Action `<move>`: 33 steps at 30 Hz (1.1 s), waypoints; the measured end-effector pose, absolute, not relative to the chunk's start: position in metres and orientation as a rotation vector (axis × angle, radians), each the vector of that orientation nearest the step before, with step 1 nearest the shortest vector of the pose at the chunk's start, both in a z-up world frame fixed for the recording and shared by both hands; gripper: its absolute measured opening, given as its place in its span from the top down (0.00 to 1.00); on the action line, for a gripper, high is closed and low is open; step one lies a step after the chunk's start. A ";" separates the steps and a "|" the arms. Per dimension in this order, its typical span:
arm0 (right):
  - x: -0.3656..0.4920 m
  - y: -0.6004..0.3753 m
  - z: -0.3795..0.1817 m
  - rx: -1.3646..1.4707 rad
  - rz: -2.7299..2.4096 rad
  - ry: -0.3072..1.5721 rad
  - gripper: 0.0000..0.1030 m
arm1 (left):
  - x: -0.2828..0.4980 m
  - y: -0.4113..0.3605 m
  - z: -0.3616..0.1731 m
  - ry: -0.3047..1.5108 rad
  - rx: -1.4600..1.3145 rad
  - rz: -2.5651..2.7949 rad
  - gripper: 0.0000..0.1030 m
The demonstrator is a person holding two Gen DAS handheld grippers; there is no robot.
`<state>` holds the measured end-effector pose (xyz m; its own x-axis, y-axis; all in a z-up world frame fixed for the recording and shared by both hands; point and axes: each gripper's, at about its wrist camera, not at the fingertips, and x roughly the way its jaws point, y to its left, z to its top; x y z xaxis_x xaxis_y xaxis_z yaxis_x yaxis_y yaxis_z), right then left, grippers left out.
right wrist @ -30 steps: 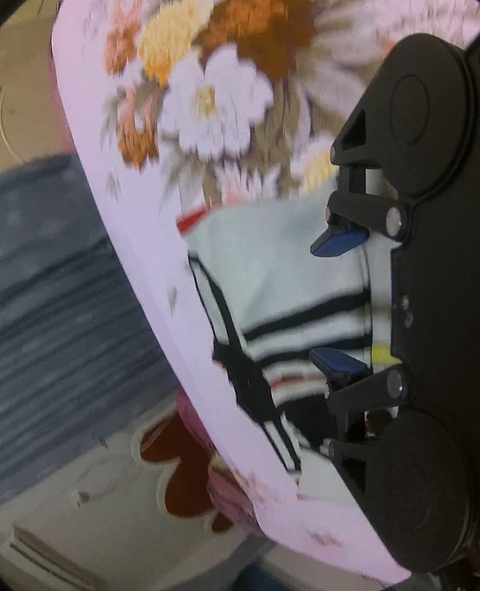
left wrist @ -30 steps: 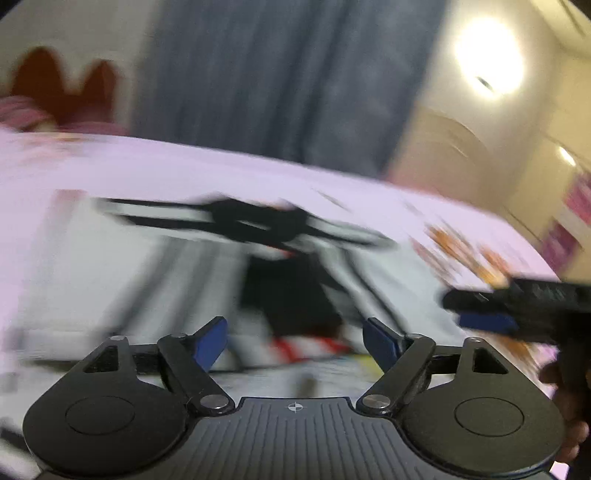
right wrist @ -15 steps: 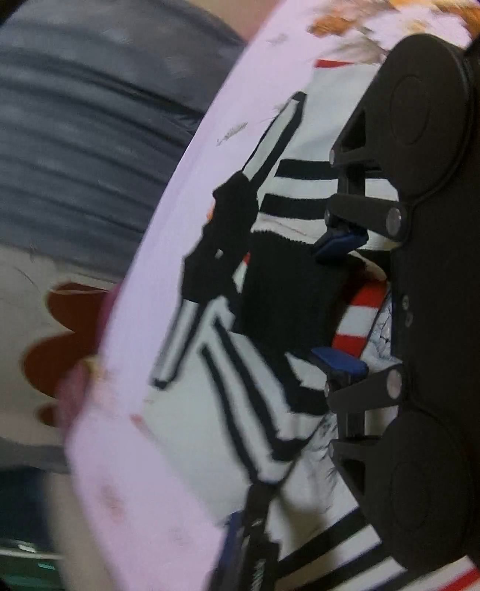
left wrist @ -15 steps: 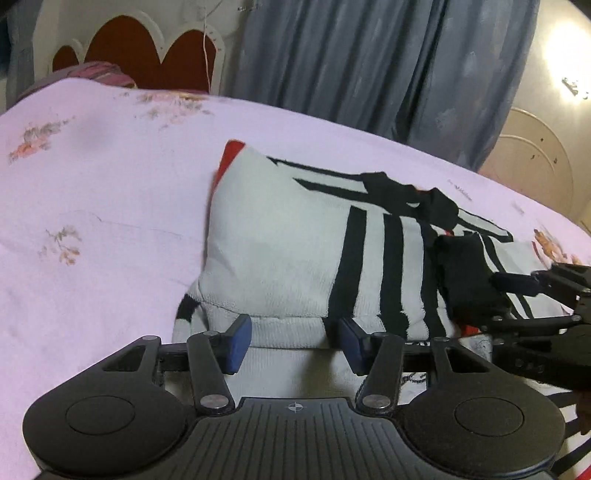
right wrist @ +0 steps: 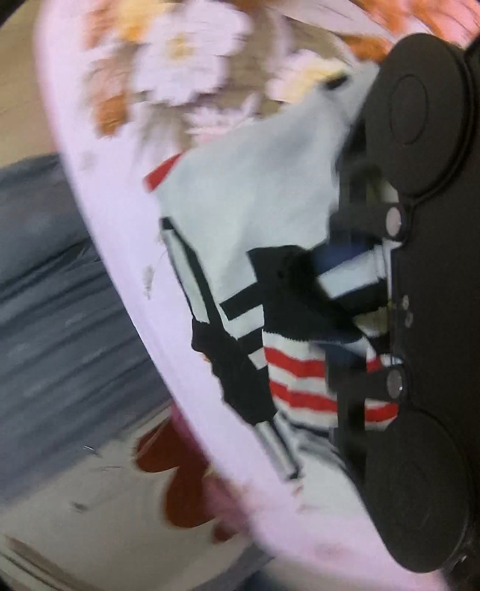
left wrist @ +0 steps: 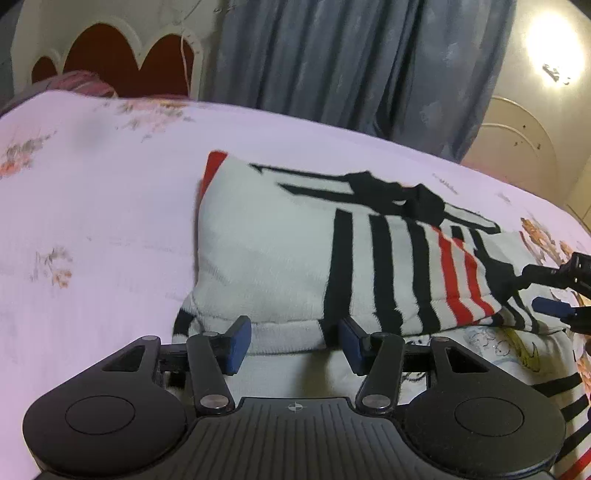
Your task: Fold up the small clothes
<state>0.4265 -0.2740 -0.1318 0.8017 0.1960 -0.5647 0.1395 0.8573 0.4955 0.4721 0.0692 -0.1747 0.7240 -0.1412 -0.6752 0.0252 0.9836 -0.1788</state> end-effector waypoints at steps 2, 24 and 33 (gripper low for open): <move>0.431 -0.275 -0.134 0.586 0.043 0.635 0.38 | 0.473 0.069 -0.173 0.743 -0.154 -0.099 0.49; 0.421 -0.265 -0.110 0.344 -0.056 0.600 0.81 | 0.508 0.079 -0.150 0.722 -0.017 -0.172 0.49; 0.459 -0.265 -0.108 0.285 -0.083 0.632 0.81 | 0.616 0.120 -0.174 0.801 0.034 -0.149 0.38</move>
